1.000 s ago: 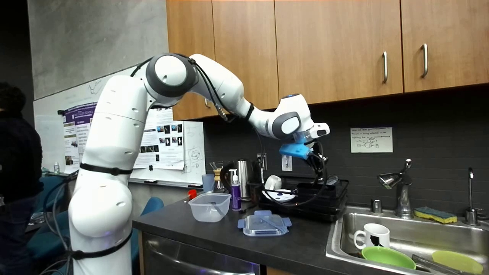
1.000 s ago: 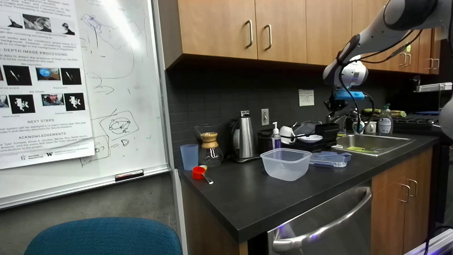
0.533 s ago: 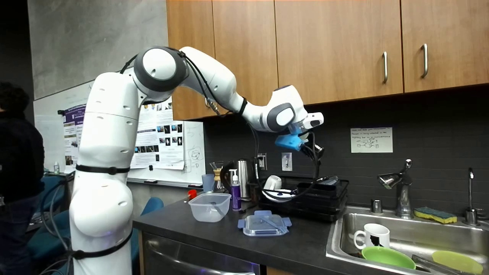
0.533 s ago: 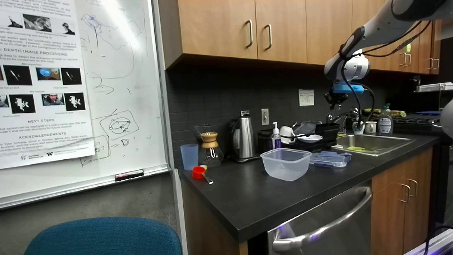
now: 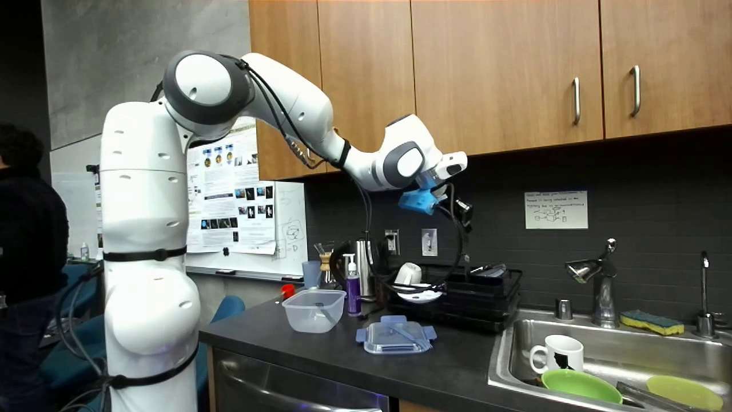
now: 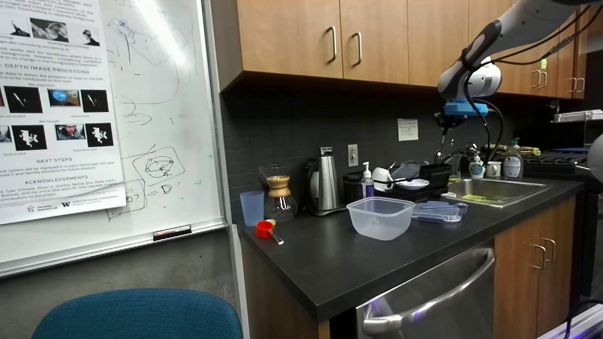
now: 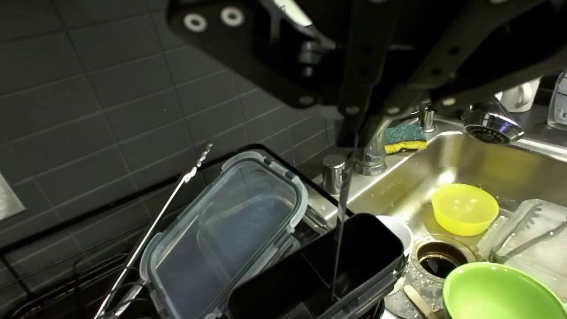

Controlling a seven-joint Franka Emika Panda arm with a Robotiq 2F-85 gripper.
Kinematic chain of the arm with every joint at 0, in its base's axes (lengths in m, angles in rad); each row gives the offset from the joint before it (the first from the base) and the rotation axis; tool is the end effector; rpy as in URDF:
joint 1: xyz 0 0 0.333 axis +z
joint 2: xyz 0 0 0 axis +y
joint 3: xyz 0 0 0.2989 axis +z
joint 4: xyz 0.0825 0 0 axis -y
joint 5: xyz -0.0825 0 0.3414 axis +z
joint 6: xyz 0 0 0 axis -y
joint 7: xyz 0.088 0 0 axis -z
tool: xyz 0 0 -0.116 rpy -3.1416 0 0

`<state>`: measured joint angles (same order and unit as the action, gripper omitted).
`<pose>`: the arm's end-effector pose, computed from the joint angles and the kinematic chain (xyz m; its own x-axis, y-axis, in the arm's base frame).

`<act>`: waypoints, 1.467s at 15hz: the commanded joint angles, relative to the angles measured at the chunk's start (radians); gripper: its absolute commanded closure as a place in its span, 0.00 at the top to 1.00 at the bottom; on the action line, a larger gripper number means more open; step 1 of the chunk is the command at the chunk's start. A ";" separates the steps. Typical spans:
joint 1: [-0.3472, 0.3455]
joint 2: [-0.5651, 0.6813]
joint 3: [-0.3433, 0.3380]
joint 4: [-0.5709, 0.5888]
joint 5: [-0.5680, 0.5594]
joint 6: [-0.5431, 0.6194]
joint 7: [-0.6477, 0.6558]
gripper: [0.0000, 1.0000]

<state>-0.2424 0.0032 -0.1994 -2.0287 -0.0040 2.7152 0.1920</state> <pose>0.5130 -0.2424 0.5193 0.6085 -0.4945 0.6206 -0.5522 -0.8255 -0.1163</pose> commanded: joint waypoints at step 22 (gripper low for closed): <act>-0.123 -0.518 0.248 -0.532 -0.389 0.127 0.280 0.01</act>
<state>-0.3200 -0.4453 -0.0174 -2.4942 -0.3948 2.8254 0.4870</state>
